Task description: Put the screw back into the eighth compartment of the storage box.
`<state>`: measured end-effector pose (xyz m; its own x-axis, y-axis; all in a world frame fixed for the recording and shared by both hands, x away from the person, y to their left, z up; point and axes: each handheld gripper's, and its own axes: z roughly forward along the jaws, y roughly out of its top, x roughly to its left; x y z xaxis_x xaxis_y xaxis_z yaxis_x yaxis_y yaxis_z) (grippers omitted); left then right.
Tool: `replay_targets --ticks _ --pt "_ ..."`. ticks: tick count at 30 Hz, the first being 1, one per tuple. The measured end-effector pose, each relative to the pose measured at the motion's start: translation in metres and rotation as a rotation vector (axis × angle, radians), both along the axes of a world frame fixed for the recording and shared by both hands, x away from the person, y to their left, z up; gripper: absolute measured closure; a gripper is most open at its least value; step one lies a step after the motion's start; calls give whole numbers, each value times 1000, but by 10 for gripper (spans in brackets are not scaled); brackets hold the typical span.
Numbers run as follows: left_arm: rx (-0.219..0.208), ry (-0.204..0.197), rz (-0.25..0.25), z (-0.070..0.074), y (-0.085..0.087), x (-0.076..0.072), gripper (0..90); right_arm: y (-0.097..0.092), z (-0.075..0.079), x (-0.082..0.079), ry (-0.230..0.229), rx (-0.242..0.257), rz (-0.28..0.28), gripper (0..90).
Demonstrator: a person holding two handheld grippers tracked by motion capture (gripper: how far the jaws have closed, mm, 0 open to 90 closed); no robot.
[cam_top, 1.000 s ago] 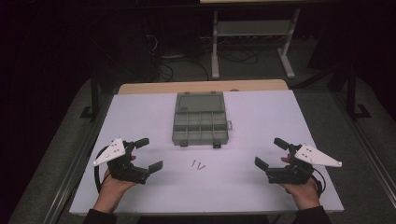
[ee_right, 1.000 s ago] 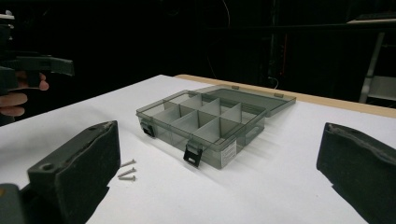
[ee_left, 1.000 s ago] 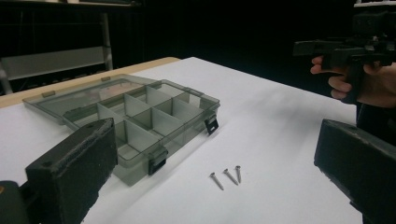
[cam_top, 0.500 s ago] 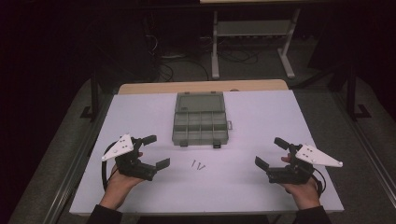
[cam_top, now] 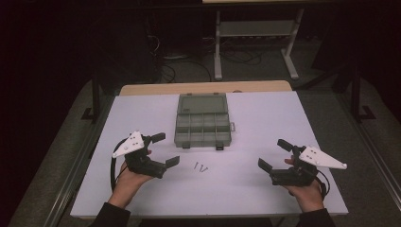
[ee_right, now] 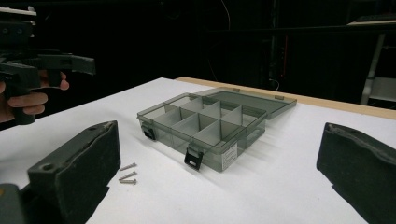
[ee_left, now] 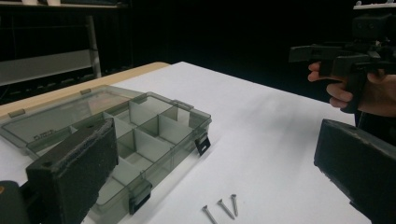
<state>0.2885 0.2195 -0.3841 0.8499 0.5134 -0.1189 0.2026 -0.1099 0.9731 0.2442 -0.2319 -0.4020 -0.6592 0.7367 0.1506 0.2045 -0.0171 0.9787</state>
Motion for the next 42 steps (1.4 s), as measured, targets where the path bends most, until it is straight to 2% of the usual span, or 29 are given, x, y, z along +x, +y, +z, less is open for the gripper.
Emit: replay_targets --ticks 42 --pt "23 -12 -67 5 -55 33 0 0 0 0 -3 3 -3 0"
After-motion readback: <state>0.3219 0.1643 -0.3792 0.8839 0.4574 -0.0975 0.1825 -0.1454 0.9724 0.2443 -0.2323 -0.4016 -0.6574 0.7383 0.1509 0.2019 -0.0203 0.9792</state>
